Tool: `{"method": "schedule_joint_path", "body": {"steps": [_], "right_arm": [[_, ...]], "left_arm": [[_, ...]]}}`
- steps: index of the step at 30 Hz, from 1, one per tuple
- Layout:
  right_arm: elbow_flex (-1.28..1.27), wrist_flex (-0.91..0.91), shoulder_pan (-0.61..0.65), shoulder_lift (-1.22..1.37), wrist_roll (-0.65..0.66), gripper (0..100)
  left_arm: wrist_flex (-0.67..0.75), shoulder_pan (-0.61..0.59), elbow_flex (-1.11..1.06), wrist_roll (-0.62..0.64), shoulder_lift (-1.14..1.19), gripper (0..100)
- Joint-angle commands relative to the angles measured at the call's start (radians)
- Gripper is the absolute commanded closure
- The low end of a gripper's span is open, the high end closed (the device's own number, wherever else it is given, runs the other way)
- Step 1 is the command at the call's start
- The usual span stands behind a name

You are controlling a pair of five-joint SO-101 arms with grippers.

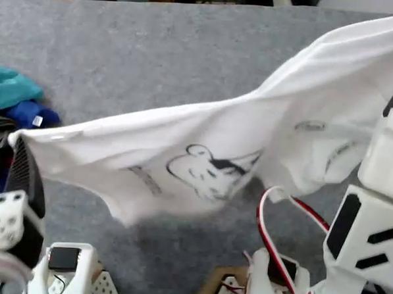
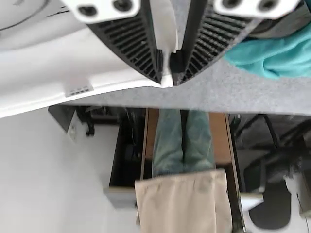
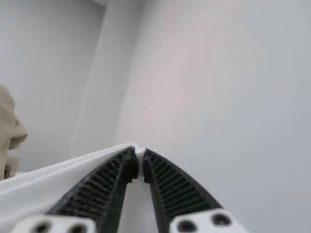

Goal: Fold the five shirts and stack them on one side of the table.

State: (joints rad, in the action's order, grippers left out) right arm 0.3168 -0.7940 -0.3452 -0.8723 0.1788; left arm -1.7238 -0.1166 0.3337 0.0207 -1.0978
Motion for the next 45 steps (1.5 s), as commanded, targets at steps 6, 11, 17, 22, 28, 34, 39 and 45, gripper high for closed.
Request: {"method": "schedule_joint_path", "body": {"steps": [6, 11, 17, 22, 28, 34, 39, 45], "right_arm": [[0.056, -0.049, -0.011, -0.058, 0.063, 98.5], [0.021, -0.041, -0.009, -0.025, 0.089, 98.5], [-0.084, 0.051, 0.023, 0.145, 0.094, 98.5], [-0.203, 0.150, 0.135, 0.354, 0.169, 98.5], [-0.288, 0.399, 0.233, 0.685, 0.247, 98.5], [-0.076, 0.534, 0.261, 1.070, 0.249, 98.5], [0.309, 0.446, 0.299, 1.354, 0.249, 98.5], [0.823, 0.109, 0.331, 1.612, 0.249, 98.5]], "left_arm": [[-0.009, -0.008, 0.160, -0.006, 0.014, 97], [-0.034, -0.005, 0.114, -0.006, 0.012, 97], [0.169, -0.005, -0.214, -0.008, 0.012, 97], [0.652, -0.005, -0.680, -0.008, 0.015, 97], [1.494, -0.041, -1.181, -0.011, 0.176, 97], [1.738, -0.082, -0.981, -0.097, 0.647, 97], [1.714, -0.099, -0.636, -0.092, 0.967, 97], [1.384, -0.088, -0.410, -0.094, 1.083, 97]]}}
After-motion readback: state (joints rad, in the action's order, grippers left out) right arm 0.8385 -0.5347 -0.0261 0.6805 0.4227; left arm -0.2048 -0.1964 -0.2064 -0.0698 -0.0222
